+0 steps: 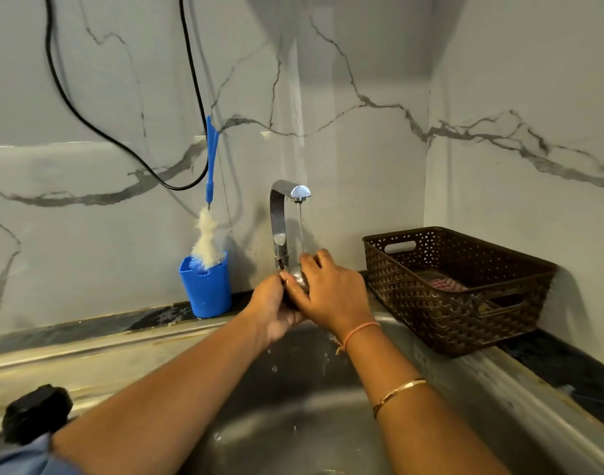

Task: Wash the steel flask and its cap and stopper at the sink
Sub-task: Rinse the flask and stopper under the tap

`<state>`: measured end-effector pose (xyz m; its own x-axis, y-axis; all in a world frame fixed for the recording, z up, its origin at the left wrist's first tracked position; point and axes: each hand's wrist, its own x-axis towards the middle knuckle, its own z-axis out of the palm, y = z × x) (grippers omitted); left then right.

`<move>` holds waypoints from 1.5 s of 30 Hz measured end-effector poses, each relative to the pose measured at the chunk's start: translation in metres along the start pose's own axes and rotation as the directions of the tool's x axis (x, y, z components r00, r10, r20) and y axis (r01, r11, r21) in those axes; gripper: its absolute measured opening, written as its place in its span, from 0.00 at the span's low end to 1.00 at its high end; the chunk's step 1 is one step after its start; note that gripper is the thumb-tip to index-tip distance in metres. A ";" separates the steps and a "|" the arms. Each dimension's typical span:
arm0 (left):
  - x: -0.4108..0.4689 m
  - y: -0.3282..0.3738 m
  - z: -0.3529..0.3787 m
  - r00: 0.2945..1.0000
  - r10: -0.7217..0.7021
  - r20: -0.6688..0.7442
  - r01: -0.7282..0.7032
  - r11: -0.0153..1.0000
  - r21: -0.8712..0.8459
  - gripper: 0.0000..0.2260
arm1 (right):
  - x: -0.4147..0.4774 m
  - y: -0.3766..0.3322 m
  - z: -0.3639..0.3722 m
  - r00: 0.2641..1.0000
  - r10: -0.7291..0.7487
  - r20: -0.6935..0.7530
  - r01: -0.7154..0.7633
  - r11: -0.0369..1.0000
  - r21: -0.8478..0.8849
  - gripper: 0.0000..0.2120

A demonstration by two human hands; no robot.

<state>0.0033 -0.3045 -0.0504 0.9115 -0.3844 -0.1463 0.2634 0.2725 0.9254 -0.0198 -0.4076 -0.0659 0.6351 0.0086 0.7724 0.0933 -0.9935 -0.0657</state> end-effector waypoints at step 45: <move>0.016 0.017 -0.055 0.849 0.519 0.095 -0.329 0.379 0.865 0.19 | -0.002 0.034 -0.018 0.507 0.047 0.860 -0.744 0.527 0.410 0.30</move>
<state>0.0401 -0.2579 -0.0564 0.8808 -0.2691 0.3895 -0.4730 -0.5337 0.7010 -0.0317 -0.4440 -0.0581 0.9864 0.0558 -0.1547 -0.1089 -0.4833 -0.8687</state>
